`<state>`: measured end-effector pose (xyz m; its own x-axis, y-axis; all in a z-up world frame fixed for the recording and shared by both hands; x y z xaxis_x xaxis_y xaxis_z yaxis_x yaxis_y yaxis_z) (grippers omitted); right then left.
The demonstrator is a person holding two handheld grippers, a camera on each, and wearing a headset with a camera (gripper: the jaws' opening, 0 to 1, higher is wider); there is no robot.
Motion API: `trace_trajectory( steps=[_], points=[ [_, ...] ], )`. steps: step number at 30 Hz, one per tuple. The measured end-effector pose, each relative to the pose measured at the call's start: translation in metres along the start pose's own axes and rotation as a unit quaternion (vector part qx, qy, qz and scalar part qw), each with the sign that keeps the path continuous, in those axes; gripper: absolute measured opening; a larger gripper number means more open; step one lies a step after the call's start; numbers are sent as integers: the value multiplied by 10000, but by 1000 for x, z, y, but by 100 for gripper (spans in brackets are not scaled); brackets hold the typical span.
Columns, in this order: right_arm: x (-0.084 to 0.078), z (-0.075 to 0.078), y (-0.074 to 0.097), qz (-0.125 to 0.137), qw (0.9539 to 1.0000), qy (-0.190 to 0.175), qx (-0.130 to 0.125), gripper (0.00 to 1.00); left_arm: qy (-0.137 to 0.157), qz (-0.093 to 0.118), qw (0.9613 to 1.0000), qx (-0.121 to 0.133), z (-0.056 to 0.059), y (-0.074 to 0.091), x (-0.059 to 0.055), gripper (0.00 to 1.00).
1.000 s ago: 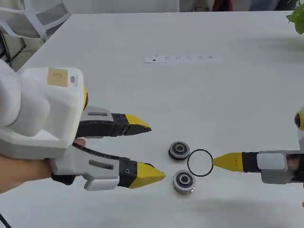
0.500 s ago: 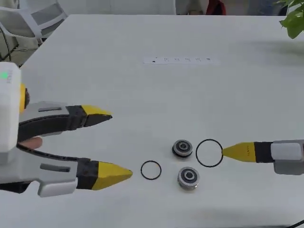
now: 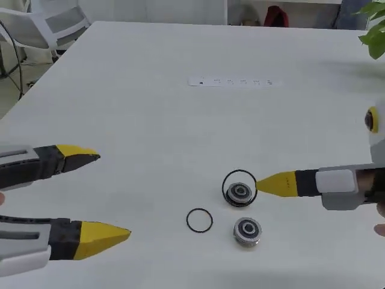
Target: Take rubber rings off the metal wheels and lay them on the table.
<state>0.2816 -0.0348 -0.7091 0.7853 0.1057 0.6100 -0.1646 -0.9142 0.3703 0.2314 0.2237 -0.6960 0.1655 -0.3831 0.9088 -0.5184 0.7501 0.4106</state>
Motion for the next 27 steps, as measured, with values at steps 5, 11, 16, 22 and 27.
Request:
trace_trajectory(
  steps=[5, 11, 16, 22, 27],
  points=[
    [-3, 2, -21, -289, 9995, 133, -35, 0, 124, 33, 9999, 54, 2, 3, -6, 69],
    [-11, 11, -42, -645, 9977, 139, -154, 0, 206, 57, 9998, 57, 9, 4, -7, 69],
    [-19, 24, -59, -874, 9957, 58, -286, 0, 281, 105, 9995, 50, 13, 6, -8, 68],
    [-26, 33, -72, -1038, 9937, -1, -414, 0, 327, 103, 9993, 124, 12, 10, -10, 68],
    [-31, 43, -81, -1218, 9907, 32, -614, 0, 356, 134, 9990, 213, 8, 14, -15, 67]
  ],
)
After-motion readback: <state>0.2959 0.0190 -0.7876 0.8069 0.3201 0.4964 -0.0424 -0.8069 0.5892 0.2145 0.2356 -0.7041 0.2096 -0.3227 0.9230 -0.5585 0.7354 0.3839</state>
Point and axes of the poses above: the centre of the closed fingertips' face, and the gripper's own axes: y roughly backward along the fingers, z roughly to its right, x roughly out of its top, the point moved 7 cm from there along y, roughly backward along the fingers, and after that the axes turned 1 degree about -y, right-handed, at the moved point
